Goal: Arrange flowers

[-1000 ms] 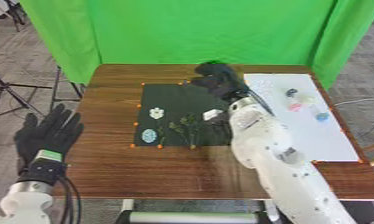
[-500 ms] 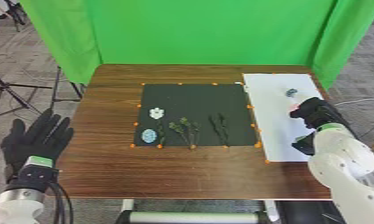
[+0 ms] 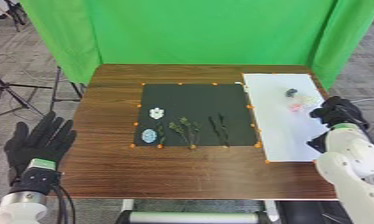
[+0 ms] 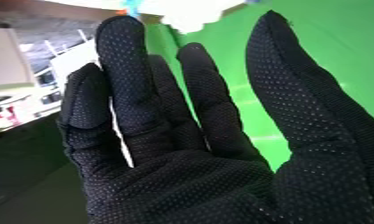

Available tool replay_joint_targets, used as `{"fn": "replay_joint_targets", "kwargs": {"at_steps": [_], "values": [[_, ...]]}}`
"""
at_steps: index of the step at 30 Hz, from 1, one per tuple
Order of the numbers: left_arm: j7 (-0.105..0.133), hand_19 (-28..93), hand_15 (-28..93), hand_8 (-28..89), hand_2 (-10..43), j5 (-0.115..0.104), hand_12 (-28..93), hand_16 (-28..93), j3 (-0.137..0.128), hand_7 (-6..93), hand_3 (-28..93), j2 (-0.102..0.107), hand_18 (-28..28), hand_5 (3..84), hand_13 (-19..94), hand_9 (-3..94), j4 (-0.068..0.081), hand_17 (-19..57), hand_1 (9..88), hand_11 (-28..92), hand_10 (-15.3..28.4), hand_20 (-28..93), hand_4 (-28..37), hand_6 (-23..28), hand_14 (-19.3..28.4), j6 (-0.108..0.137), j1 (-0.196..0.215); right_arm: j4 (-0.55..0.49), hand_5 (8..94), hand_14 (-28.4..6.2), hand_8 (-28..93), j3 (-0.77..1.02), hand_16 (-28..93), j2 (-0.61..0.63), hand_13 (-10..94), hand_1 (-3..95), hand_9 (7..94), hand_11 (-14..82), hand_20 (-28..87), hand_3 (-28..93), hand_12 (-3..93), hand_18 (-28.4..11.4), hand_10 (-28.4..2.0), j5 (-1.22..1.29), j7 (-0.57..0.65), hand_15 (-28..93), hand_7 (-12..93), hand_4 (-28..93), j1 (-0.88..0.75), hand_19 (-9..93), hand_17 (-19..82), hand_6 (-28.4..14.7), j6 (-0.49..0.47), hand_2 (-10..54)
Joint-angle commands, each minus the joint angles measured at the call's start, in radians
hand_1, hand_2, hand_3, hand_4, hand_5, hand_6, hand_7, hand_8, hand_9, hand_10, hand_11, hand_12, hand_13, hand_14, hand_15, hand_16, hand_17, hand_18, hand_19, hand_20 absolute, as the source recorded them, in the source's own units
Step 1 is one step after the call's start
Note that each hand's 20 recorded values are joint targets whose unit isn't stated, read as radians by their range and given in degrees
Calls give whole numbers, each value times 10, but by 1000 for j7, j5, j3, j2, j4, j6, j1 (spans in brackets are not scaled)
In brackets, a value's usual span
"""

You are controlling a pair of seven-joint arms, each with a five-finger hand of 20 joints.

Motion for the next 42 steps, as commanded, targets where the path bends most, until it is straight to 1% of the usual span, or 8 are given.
{"fn": "replay_joint_targets", "kwargs": {"at_steps": [1, 7, 14, 20, 27, 37, 39, 42], "values": [[-10, 274, 361, -102, 83, -3, 111, -92, -7, 194, 718, -13, 94, 380, 228, 313, -13, -23, 287, 217, 144, 72, -283, 71, 140, 5, 26, 88, 418, -165, -114, 11, 204, 24, 555, 332, 374, 103, 347, 792, 93, -238, -159, 66, -3, 624, 137, -237, 42, 804, 307, -69, -90, 4], [-9, 270, 351, -101, 82, 1, 112, -93, -8, 191, 718, -11, 95, 374, 208, 295, -13, -27, 287, 210, 141, 70, -283, 71, 134, -7, 25, 121, 376, -168, -122, 1, 201, 14, 539, 335, 338, 120, 336, 789, 74, -243, -136, 97, 2, 626, 140, -242, 48, 805, 300, -52, -112, 7], [-12, 268, 355, -101, 81, -2, 116, -91, -6, 191, 716, -14, 95, 376, 217, 312, -8, -27, 287, 219, 145, 70, -283, 72, 137, -10, 22, 124, 509, -142, -136, -18, 197, 8, 577, 406, 485, 135, 344, 792, 88, -234, -113, 92, 7, 599, 176, -263, 34, 805, 301, -35, -108, -12], [-18, 269, 356, -100, 81, -1, 116, -92, -5, 192, 715, -12, 95, 376, 218, 312, -8, -27, 287, 219, 143, 71, -283, 72, 137, -9, 20, 131, 542, -117, -141, -38, 280, 12, 597, 476, 564, 154, 357, 786, 131, -228, -144, 62, 16, 588, 194, -280, 31, 817, 308, -37, -103, -61], [-19, 269, 356, -101, 82, 1, 115, -92, -10, 191, 714, -7, 95, 377, 218, 312, -4, -27, 287, 219, 145, 70, -283, 72, 137, -12, 19, 118, 688, -85, -15, -51, 398, 12, 651, 580, 799, 117, 385, 695, 376, -218, -89, 9, -5, 569, 326, -283, -16, 824, 334, -12, 50, -77], [-14, 269, 355, -101, 81, 15, 115, -91, -14, 191, 716, -9, 96, 377, 219, 312, 0, -27, 286, 220, 145, 71, -283, 72, 137, -10, 22, 5, 748, -94, 11, -112, 353, -29, 699, 571, 844, 123, 396, 689, 362, -222, -88, -97, 42, 578, 314, -283, 33, 843, 361, -3, 208, -62], [-9, 269, 355, -101, 81, -5, 115, -91, -5, 191, 716, -11, 96, 377, 220, 312, 0, -27, 286, 220, 144, 71, -283, 72, 137, -11, 17, -19, 751, -93, 15, -143, 353, -46, 699, 570, 845, 119, 395, 692, 359, -222, -88, -94, 11, 578, 309, -283, 74, 844, 363, -6, 225, -63], [-23, 269, 354, -100, 81, 5, 114, -91, 6, 191, 716, -8, 96, 377, 221, 312, 1, -27, 286, 219, 144, 71, -283, 72, 138, -11, 10, -58, 751, -91, 19, -195, 357, -75, 698, 570, 843, 115, 396, 696, 357, -221, -89, -88, -79, 577, 305, -283, 127, 846, 363, -7, 206, -64]]}}
